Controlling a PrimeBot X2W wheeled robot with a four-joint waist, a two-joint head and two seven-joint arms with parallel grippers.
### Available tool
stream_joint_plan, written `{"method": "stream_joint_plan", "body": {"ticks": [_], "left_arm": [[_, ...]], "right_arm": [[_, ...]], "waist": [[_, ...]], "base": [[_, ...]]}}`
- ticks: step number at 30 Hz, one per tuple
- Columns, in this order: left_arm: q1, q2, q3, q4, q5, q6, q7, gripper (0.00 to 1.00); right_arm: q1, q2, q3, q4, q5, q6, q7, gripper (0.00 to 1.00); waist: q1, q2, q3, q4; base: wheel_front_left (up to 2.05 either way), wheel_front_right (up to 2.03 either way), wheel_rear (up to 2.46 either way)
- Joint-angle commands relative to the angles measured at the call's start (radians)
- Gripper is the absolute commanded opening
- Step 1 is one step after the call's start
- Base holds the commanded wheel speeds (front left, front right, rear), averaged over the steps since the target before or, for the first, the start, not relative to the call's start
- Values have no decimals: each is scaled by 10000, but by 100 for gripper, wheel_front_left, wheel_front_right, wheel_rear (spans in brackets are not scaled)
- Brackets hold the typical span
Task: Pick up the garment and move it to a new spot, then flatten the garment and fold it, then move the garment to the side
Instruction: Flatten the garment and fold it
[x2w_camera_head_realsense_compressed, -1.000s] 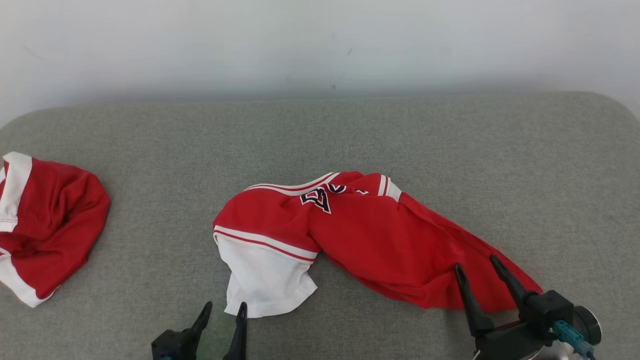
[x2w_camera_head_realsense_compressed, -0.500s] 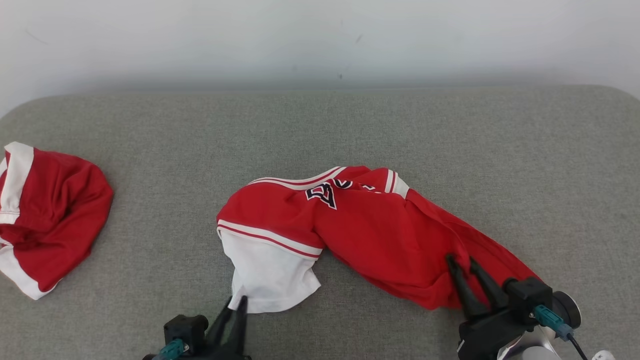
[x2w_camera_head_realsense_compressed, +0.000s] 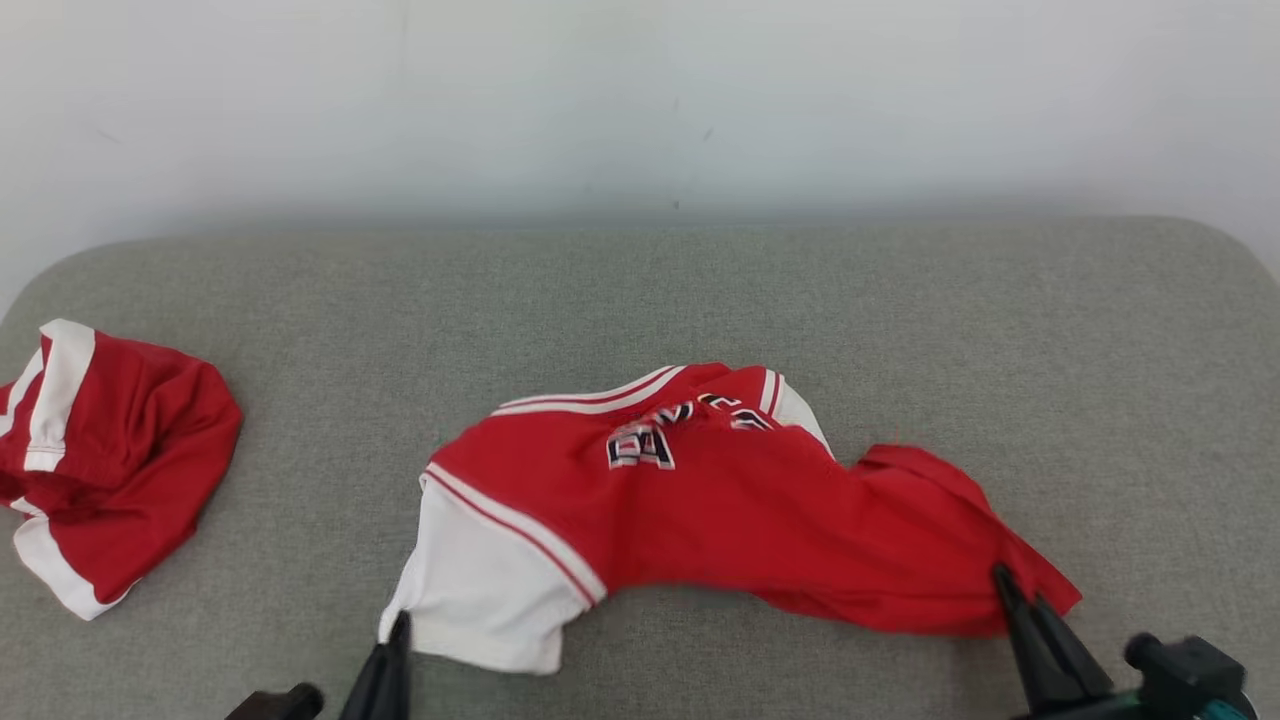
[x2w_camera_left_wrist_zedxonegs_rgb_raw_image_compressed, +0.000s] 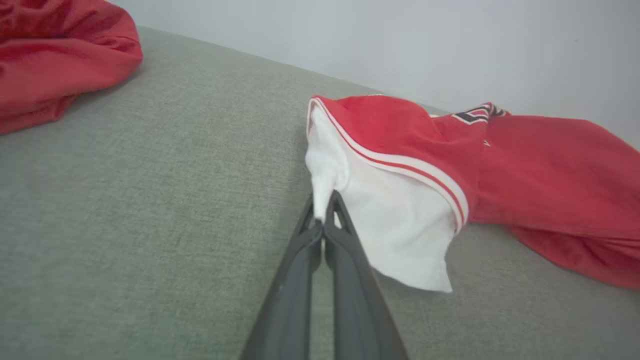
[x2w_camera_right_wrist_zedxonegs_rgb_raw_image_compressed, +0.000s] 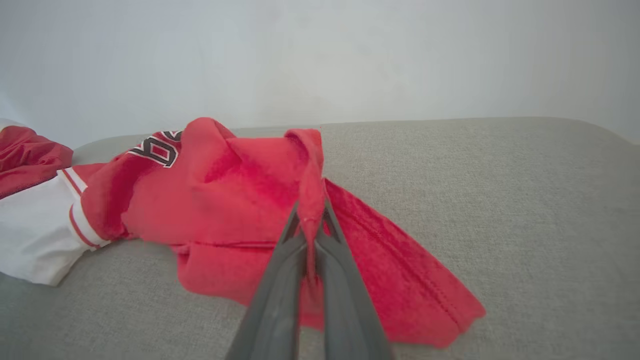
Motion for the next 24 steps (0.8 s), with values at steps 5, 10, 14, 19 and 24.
{"method": "stream_joint_plan", "body": {"ticks": [5,10,14,19,24], "left_arm": [[62,450,193,-1008,158,6,-29,0],[-915,984,-253,-1518,207,6,-31,0],[-2684,1898,-810,-1805,-163,6,271,0],[-5717,3156,-1345,-2118,-779,8,1189,0],[-9209,3815,-1815,-1606,-1816,8,2245,0]], "right_arm": [[239,-430,162,-680,1013,-24,-6,0],[-395,-757,656,-1187,1840,-24,94,0],[-1536,-1088,800,-1622,3236,-24,605,0],[-3903,-1668,758,-1705,4705,-24,1498,0],[-7030,-1847,882,-962,5834,-22,2604,0]], "waist": [[1,0,-5,-68],[1,0,113,-135],[1,0,348,-261],[1,0,1133,-488],[1,0,2415,-751]], "base": [[0,0,0],[0,0,0],[0,0,0],[0,0,0],[0,0,0]]}}
